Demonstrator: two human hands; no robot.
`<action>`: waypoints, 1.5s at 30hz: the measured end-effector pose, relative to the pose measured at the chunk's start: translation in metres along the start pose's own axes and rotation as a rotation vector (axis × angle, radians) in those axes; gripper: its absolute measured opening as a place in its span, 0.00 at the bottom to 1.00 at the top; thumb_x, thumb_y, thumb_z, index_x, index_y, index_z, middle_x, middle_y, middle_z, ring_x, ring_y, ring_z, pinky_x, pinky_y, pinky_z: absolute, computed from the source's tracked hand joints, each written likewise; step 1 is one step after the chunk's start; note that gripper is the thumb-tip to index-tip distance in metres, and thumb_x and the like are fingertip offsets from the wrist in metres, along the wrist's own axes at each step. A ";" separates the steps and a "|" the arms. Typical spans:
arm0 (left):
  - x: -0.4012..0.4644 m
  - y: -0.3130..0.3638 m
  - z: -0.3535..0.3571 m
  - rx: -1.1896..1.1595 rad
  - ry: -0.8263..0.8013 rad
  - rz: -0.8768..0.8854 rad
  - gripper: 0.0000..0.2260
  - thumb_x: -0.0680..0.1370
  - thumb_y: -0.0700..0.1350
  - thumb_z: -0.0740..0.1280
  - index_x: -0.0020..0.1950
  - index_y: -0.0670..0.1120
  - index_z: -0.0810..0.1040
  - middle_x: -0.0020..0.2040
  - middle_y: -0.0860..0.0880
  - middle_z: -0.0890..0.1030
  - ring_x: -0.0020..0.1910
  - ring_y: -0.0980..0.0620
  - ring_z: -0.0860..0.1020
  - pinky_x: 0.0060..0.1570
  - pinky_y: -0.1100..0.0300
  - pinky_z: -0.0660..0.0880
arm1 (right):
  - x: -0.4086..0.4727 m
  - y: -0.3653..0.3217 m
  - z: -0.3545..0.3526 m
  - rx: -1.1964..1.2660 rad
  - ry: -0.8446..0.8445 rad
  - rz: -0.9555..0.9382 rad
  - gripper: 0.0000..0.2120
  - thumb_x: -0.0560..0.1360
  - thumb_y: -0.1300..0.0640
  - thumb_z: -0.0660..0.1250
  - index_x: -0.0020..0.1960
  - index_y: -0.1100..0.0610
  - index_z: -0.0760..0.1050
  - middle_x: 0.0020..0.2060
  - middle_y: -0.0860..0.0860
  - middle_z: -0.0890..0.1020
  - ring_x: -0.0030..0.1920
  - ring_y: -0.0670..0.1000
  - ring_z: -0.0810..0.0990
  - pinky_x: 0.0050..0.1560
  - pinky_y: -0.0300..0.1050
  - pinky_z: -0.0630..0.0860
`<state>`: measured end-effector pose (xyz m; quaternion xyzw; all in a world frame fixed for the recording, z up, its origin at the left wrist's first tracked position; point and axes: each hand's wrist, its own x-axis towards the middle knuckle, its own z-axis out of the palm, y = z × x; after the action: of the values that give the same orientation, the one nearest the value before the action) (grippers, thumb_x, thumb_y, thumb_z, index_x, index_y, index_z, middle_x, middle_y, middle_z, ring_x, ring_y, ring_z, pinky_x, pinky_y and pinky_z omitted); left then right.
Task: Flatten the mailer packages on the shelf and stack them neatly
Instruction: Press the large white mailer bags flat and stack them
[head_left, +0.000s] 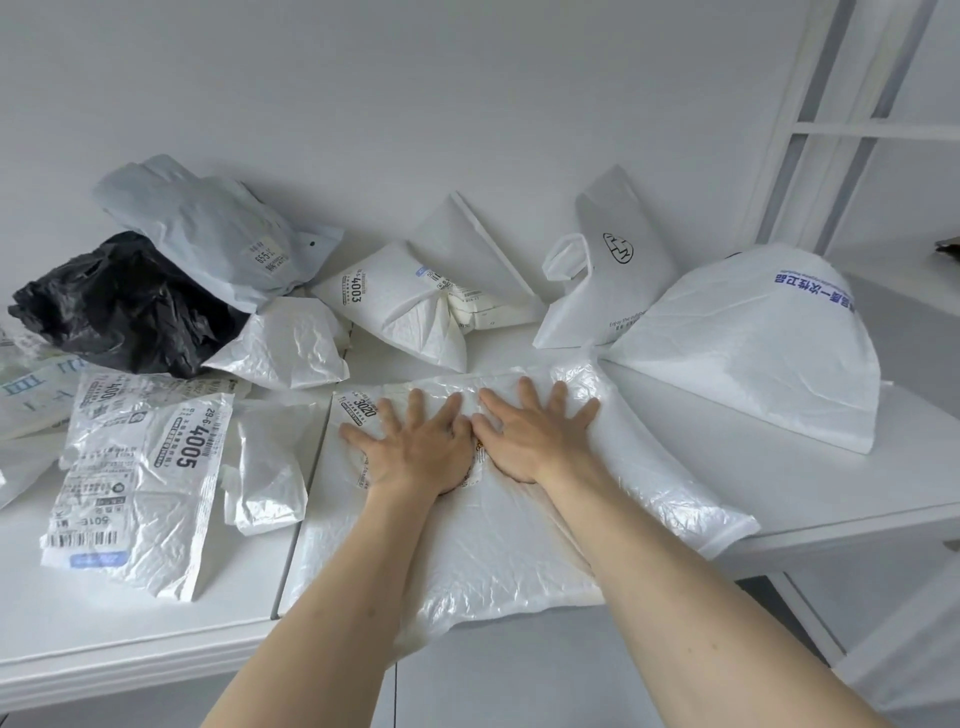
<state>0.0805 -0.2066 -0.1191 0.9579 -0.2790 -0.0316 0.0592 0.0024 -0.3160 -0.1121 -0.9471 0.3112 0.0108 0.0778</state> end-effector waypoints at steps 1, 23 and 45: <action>-0.001 0.000 -0.001 0.000 -0.012 0.000 0.24 0.79 0.60 0.39 0.76 0.68 0.47 0.80 0.54 0.47 0.78 0.40 0.42 0.63 0.25 0.39 | -0.004 -0.001 -0.004 0.010 -0.007 -0.011 0.28 0.76 0.32 0.39 0.76 0.32 0.45 0.79 0.48 0.44 0.77 0.64 0.37 0.66 0.76 0.35; -0.027 -0.037 -0.006 0.036 0.003 0.054 0.26 0.77 0.69 0.42 0.75 0.68 0.53 0.79 0.53 0.51 0.78 0.39 0.43 0.64 0.25 0.46 | -0.068 0.015 0.003 0.012 -0.058 -0.011 0.39 0.68 0.20 0.43 0.76 0.32 0.44 0.79 0.44 0.43 0.76 0.66 0.36 0.66 0.77 0.33; -0.026 -0.021 -0.007 0.026 0.030 0.049 0.24 0.77 0.69 0.36 0.74 0.72 0.44 0.80 0.55 0.46 0.77 0.36 0.40 0.62 0.25 0.41 | 0.002 0.009 -0.001 0.020 -0.017 0.060 0.35 0.70 0.22 0.35 0.75 0.30 0.41 0.79 0.45 0.41 0.76 0.68 0.38 0.64 0.79 0.37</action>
<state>0.0701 -0.1746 -0.1140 0.9519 -0.3019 -0.0122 0.0518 -0.0012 -0.3240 -0.1124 -0.9364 0.3389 0.0182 0.0896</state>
